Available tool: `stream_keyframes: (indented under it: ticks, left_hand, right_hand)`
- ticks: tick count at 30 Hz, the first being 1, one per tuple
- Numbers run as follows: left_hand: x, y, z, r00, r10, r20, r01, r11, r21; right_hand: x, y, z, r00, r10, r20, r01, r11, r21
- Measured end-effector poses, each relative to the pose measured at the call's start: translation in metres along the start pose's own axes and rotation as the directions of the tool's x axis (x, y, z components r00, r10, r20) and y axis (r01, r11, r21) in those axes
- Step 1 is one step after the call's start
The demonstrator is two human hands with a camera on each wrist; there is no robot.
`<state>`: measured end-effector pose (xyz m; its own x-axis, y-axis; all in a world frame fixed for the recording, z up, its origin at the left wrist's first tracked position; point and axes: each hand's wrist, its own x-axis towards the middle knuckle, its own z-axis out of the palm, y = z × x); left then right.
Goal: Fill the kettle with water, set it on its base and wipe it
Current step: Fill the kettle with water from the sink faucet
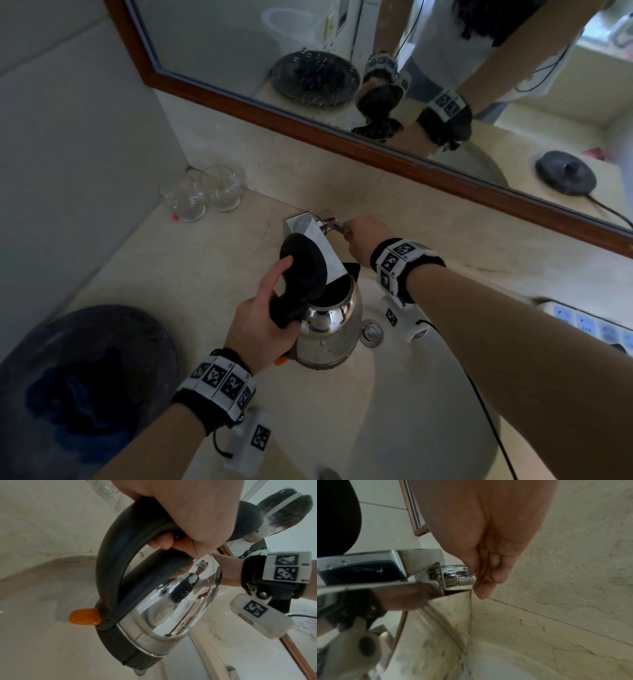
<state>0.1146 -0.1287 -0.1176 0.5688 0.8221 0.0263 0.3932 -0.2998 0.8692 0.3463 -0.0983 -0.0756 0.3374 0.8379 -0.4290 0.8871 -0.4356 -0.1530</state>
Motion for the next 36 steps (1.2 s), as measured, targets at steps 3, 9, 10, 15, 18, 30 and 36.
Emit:
stream_keyframes:
  ticks: [3,9,10,15,18,30,36]
  left_hand:
    - [-0.0002,0.0,0.0005,1.0,-0.004,-0.022,0.004,1.0,0.012]
    - [0.0004,0.0016,-0.001,1.0,-0.018,-0.02,0.018,1.0,0.017]
    - [0.0,0.0017,-0.0012,1.0,-0.025,-0.018,0.025,1.0,0.018]
    - [-0.0016,0.0022,0.0007,0.999,-0.034,-0.026,0.034,0.999,0.003]
    - [-0.0021,0.001,0.0015,0.999,-0.023,-0.04,0.023,1.0,0.001]
    - [-0.0033,-0.0019,0.0006,0.998,-0.019,-0.064,0.018,1.0,-0.018]
    - [-0.0024,-0.0002,-0.0003,0.998,-0.007,-0.06,0.007,1.0,-0.009]
  right_hand:
    - [-0.0001,0.0006,0.0003,1.0,0.001,0.0,-0.001,1.0,-0.003]
    - [0.0008,0.0006,0.0012,1.0,-0.009,-0.013,0.009,1.0,-0.006]
    - [0.0013,0.0006,0.0019,1.0,-0.008,-0.017,0.008,1.0,-0.002]
    - [0.0028,0.0015,0.0034,1.0,-0.008,-0.022,0.007,1.0,-0.006]
    - [0.0046,0.0016,0.0039,1.0,-0.002,-0.008,0.002,1.0,-0.01]
    - [0.0068,0.001,0.0041,1.0,0.009,-0.002,-0.009,1.0,-0.025]
    - [0.007,0.002,0.0054,1.0,0.012,-0.016,-0.012,1.0,-0.022]
